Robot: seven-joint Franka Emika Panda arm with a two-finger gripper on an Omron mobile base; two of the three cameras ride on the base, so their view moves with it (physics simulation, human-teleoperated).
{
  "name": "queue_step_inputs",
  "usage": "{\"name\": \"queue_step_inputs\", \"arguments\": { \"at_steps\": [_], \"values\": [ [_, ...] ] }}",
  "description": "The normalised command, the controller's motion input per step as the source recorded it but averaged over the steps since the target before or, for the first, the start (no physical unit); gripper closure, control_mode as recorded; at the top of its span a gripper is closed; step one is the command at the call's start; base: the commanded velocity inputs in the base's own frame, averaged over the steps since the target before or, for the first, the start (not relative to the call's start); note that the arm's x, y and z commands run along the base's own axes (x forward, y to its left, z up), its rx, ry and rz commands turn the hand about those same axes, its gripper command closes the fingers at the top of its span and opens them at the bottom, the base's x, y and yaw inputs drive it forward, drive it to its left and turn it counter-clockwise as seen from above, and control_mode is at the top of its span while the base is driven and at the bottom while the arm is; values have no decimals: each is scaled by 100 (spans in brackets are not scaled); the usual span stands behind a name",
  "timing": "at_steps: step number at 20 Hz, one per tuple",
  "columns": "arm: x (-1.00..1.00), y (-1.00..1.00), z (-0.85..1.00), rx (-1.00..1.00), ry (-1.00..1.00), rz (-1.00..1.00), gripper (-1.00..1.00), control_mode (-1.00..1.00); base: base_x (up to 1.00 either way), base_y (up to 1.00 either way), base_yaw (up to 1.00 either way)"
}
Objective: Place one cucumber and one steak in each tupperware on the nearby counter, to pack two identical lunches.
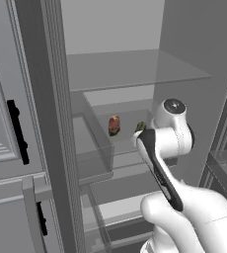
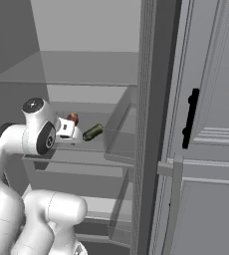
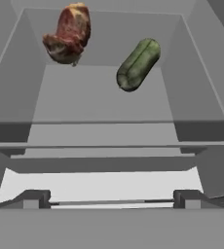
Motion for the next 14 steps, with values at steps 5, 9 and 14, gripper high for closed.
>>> {"name": "queue_step_inputs", "arguments": {
  "at_steps": [5,9,14],
  "values": [
    [14,-31,1,0,-5,3,-100,-100,0,0,0],
    [71,-3,-1,0,0,0,-100,-100,0,0,0],
    [66,0,-15,0,0,0,-100,-100,0,0,0]
  ]
}}
